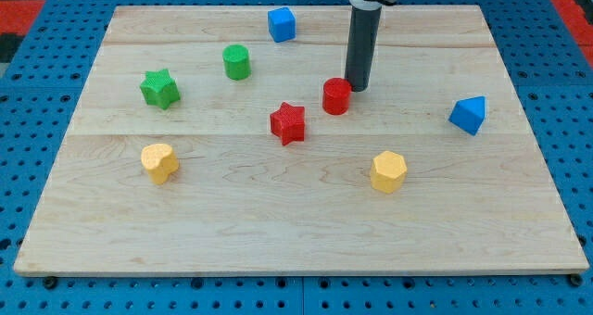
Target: Slide the yellow hexagon to the red star
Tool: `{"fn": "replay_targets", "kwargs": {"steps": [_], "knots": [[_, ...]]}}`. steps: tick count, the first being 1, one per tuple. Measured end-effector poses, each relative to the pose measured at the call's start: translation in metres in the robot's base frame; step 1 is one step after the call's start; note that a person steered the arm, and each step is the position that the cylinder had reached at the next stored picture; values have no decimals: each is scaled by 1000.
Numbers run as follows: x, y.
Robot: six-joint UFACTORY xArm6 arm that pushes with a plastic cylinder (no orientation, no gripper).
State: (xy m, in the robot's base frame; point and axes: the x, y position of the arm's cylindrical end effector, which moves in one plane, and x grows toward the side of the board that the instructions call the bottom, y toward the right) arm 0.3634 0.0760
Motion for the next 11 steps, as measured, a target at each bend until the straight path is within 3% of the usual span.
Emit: {"fn": "replay_targets", "kwargs": {"steps": [3, 4, 5, 6, 9, 11], "knots": [[68, -57], [81, 42], [96, 102], [152, 102], [137, -35], [128, -53]]}}
